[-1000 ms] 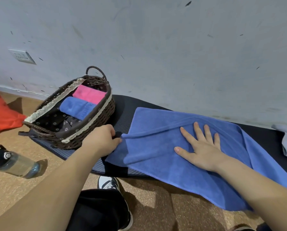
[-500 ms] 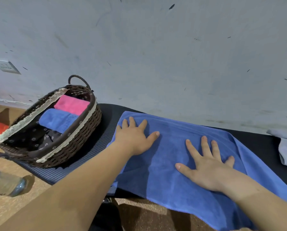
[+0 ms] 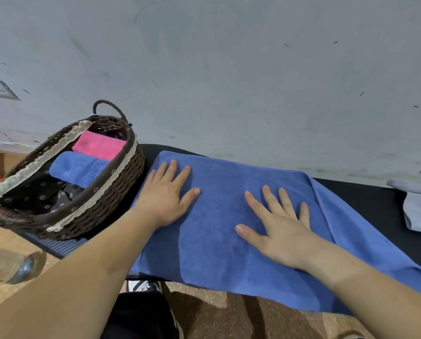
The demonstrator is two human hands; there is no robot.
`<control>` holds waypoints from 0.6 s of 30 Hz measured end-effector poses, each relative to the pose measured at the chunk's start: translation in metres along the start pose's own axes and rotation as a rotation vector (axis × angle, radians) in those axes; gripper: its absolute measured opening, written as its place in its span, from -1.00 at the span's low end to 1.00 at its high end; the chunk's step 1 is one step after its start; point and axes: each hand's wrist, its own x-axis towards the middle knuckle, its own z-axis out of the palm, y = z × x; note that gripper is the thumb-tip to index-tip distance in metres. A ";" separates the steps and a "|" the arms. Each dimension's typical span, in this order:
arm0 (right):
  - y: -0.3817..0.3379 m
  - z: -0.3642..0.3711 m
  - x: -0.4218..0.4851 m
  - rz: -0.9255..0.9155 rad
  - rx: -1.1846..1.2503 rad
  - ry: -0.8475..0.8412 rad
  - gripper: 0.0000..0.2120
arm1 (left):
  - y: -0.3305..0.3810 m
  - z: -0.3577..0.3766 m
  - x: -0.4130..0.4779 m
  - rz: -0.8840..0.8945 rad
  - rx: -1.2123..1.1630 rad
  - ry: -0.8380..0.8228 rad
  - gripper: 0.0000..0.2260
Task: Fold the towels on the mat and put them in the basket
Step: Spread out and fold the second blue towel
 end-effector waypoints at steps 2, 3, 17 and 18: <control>0.008 -0.008 -0.009 -0.018 0.061 0.044 -0.26 | 0.018 -0.004 0.001 0.045 -0.006 0.042 -0.35; 0.014 -0.013 -0.014 -0.021 0.084 0.064 -0.27 | 0.031 -0.007 0.000 0.077 -0.013 0.056 -0.37; 0.192 -0.047 -0.113 0.286 0.330 0.412 -0.56 | 0.259 -0.022 -0.052 0.570 -0.248 -0.060 -0.63; 0.200 -0.046 -0.114 0.291 0.357 0.402 -0.61 | 0.275 -0.019 -0.052 0.594 -0.187 -0.094 -0.63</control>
